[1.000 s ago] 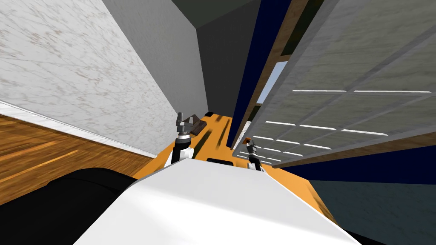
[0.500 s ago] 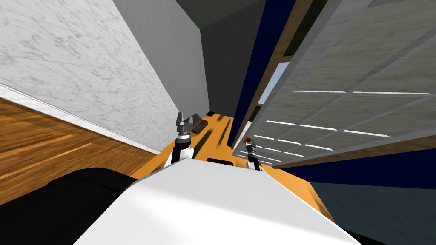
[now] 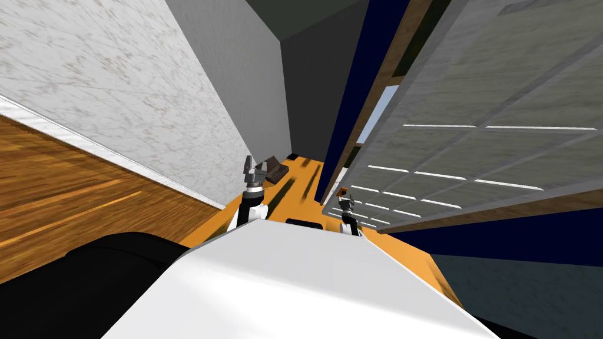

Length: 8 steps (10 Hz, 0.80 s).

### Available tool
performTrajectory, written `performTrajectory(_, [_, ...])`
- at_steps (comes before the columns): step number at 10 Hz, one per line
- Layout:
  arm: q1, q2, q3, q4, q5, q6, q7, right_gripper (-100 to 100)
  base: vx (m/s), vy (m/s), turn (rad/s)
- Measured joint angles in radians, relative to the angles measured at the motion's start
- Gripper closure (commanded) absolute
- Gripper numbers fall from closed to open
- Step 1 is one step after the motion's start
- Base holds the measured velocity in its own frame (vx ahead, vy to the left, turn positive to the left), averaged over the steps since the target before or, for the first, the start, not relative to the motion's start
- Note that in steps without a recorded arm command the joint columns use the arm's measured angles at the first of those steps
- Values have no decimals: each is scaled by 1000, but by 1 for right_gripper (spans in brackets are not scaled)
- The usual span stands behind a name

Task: Pull the door open

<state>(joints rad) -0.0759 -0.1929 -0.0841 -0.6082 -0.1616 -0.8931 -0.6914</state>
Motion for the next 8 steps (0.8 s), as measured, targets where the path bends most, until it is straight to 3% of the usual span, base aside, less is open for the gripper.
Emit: performTrajectory(8, [-15, 8, 33, 9, -77, 6, -195, -100, -58, -19, 56])
